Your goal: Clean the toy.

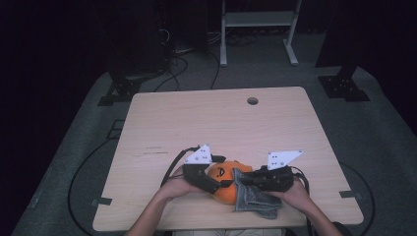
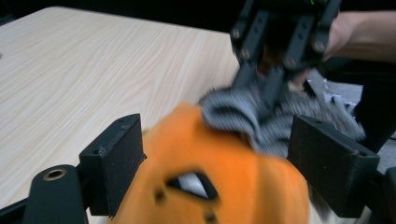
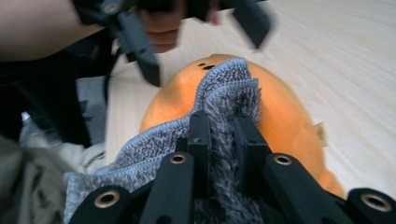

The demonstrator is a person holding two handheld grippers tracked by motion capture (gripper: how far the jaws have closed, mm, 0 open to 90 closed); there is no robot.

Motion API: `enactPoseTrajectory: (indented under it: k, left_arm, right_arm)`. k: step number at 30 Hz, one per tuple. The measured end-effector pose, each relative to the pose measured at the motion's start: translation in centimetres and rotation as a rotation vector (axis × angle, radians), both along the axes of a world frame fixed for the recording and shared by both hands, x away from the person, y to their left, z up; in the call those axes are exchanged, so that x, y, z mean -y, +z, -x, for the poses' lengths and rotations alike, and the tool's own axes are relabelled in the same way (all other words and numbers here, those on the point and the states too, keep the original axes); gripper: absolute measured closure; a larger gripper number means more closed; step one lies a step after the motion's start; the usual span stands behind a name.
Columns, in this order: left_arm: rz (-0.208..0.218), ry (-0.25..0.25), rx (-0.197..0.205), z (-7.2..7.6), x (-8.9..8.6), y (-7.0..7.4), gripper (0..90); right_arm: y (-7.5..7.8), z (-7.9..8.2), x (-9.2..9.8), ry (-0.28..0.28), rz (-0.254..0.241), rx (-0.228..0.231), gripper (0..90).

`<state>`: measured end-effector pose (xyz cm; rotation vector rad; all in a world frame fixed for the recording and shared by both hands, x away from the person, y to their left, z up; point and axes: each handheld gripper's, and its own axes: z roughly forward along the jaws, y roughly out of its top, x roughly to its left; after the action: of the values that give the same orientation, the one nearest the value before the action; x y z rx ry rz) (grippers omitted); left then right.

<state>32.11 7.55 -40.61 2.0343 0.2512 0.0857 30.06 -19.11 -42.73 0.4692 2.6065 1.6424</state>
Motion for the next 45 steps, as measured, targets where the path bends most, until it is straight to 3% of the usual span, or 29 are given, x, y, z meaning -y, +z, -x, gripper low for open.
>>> enactPoseTrajectory:
  k: [3, 4, 8, 10, 13, 15, 18, 22, 25, 29, 31, 34, 37, 45]
  left_arm:
    - [-0.096, -0.007, -0.015, -0.5, 1.2, -0.4, 17.6]
    - [-0.136, -0.015, -0.039, -0.7, 1.4, -1.0, 17.6]
    - [-0.116, -0.007, -0.074, -0.8, 1.1, -2.0, 17.8]
    - [-0.111, 0.0, -0.075, -0.7, 0.9, -2.1, 21.4]
    - [-0.14, -0.014, -0.027, 0.0, 0.8, -2.1, 36.7]
    - [-0.157, 0.021, 0.007, 0.5, 0.9, -1.8, 47.7]
    - [-0.141, 0.031, 0.023, 0.6, 0.8, -1.7, 52.7]
    - [-0.086, 0.061, 0.021, 0.6, 0.5, -1.2, 54.8]
    - [-0.103, 0.101, 0.056, 0.2, 0.3, -0.8, 54.7]
    - [-0.089, 0.165, 0.061, -0.9, 0.1, -0.7, 54.6]
    - [-0.084, 0.216, 0.087, -1.8, 0.0, -0.7, 54.4]
    - [-0.076, 0.243, 0.097, -2.5, -0.1, -0.6, 54.1]
    - [-0.085, 0.27, 0.114, -3.6, 0.1, -0.5, 53.7]
    - [-0.091, 0.332, 0.149, -5.9, 0.6, -0.2, 52.8]
  right_arm:
    - [0.0, 0.3, 0.3, 0.026, 0.005, 0.006, 78.4]
    - [0.0, 0.4, 0.6, 0.022, 0.005, -0.002, 78.4]
    - [-0.1, 0.7, 2.7, -0.017, -0.059, -0.025, 78.4]
    - [-0.2, 0.7, 3.6, -0.045, -0.065, -0.026, 78.3]
    - [-0.3, 0.7, 5.0, -0.096, -0.056, -0.031, 78.2]
    - [-0.1, 0.7, 6.4, -0.155, -0.041, -0.011, 77.7]
    - [0.1, 0.6, 7.4, -0.203, -0.029, 0.003, 77.3]
    - [0.0, 0.2, 9.6, -0.285, -0.014, 0.008, 77.2]
    - [-0.5, -0.5, 11.4, -0.355, 0.026, 0.006, 76.7]
    - [-1.0, -1.1, 12.3, -0.392, 0.062, 0.005, 76.4]
    - [-1.6, -1.6, 13.2, -0.424, 0.095, -0.005, 75.8]
    - [-2.2, -1.9, 13.7, -0.445, 0.1, -0.026, 74.4]
    - [-3.0, -2.4, 14.3, -0.473, 0.109, -0.053, 62.9]
    - [-2.5, -2.5, 14.4, -0.507, 0.061, -0.019, 54.0]
